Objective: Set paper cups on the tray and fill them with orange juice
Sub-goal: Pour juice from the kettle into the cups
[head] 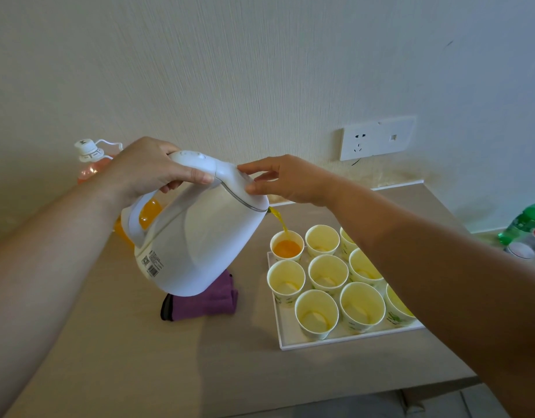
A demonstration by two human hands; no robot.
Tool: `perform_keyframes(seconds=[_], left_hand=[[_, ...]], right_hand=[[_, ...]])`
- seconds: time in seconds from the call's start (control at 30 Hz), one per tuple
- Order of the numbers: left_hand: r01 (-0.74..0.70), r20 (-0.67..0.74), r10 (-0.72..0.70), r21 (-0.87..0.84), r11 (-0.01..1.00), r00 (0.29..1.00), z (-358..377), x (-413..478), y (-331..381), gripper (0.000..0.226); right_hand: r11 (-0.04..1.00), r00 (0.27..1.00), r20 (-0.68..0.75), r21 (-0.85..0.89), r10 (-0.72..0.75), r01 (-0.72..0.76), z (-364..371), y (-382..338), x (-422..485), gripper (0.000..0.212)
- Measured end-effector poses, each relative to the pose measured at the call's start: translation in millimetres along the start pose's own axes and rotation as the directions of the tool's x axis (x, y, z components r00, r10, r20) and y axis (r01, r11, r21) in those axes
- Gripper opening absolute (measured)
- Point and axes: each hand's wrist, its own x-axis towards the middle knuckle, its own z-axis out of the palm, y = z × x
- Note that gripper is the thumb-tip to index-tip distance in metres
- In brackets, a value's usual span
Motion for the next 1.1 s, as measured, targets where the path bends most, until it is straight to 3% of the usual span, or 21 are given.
perform_keyframes(seconds=[0.8, 1.1], left_hand=[[-0.004, 0.02, 0.005, -0.034, 0.999, 1.0, 9.3, 8.2, -6.7, 0.036], [0.079, 0.094, -0.069, -0.101, 0.992, 0.993, 34.0, 11.1, -27.0, 0.033]], right_hand=[[1.0, 1.0, 0.006, 0.015, -0.003, 0.003, 1.4, 12.1, 4.9, 0.045], [0.998, 0.999, 0.027, -0.044, 0.034, -0.033, 9.7, 33.1, 8.5, 0.046]])
